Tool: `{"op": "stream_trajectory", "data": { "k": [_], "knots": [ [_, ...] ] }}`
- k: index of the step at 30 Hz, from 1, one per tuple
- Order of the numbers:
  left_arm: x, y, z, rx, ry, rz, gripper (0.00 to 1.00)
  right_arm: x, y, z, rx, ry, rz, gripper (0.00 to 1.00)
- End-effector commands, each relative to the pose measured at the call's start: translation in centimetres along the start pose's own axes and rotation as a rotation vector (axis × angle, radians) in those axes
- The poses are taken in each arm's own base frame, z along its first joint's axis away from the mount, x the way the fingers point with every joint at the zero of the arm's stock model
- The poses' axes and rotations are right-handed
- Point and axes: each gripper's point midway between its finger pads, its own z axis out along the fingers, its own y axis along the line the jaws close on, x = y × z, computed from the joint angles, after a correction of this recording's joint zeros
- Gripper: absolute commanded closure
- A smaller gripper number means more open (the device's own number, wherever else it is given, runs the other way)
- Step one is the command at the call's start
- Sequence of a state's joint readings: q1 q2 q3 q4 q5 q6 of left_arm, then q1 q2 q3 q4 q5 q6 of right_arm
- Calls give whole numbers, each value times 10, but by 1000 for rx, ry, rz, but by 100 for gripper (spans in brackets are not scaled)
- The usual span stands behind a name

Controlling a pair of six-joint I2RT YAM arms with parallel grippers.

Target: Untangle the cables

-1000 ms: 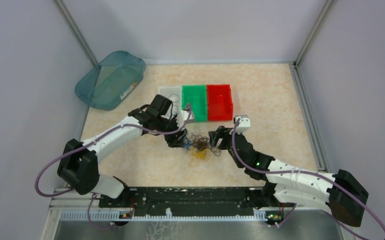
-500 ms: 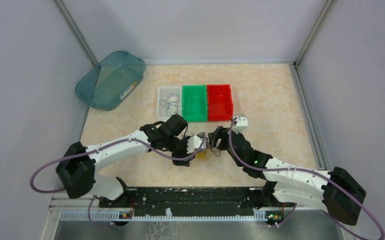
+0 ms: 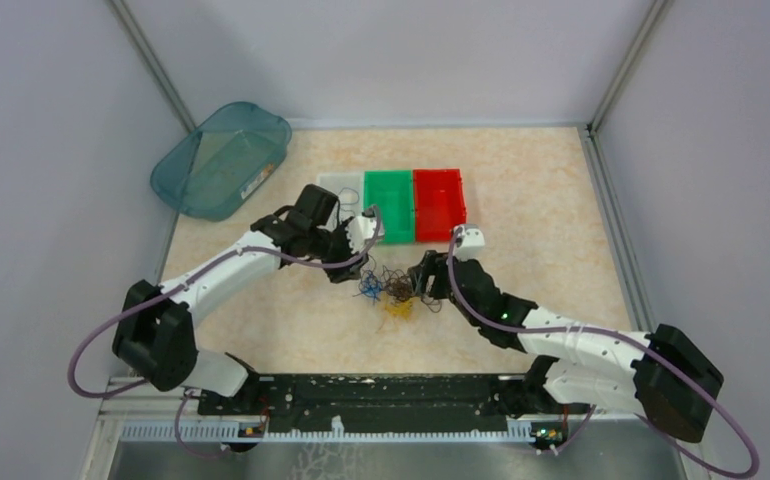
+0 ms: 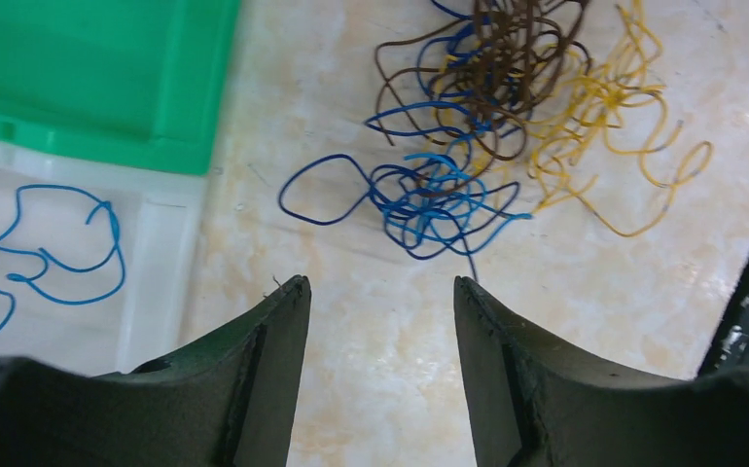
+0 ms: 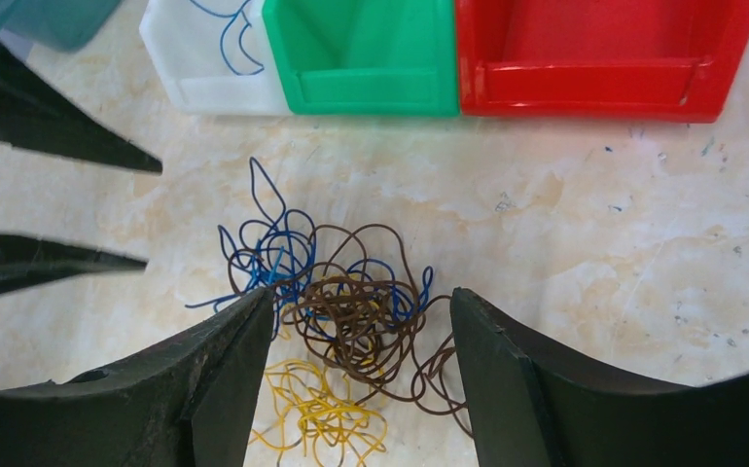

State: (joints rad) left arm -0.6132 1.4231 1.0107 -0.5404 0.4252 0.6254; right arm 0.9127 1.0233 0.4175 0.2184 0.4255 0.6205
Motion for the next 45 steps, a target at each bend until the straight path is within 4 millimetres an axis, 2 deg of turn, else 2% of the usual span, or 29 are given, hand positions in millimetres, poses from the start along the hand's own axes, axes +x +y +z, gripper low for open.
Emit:
{"op": "stream_trajectory", "data": {
  "k": [1, 6, 17, 25, 31, 34, 36, 40, 45],
  "knots": [
    [-8, 27, 7, -38, -26, -5, 40, -20, 27, 5, -79, -24, 20, 32],
    [-11, 44, 15, -29, -65, -110, 46, -19, 32, 7, -96, -14, 17, 33],
    [-14, 61, 33, -38, -74, 24, 47, -17, 34, 17, -106, -4, 7, 34],
    [-9, 38, 47, 17, -59, 215, 51, -19, 40, 24, -124, 4, 8, 35],
    [-6, 18, 55, 50, -62, 310, 56, -12, 42, 31, -133, 27, 12, 36],
    [1, 19, 60, 48, -44, 327, 62, -6, 43, 34, -135, 41, 21, 38],
    [4, 20, 61, 45, -33, 334, 71, -2, 40, 35, -128, 52, 21, 39],
    [1, 10, 53, 88, -34, 313, 80, 8, 36, 36, -119, 76, 28, 41],
    [-8, -12, 24, 144, -54, 286, 87, 22, 32, 34, -123, 107, 46, 43]
  ]
}}
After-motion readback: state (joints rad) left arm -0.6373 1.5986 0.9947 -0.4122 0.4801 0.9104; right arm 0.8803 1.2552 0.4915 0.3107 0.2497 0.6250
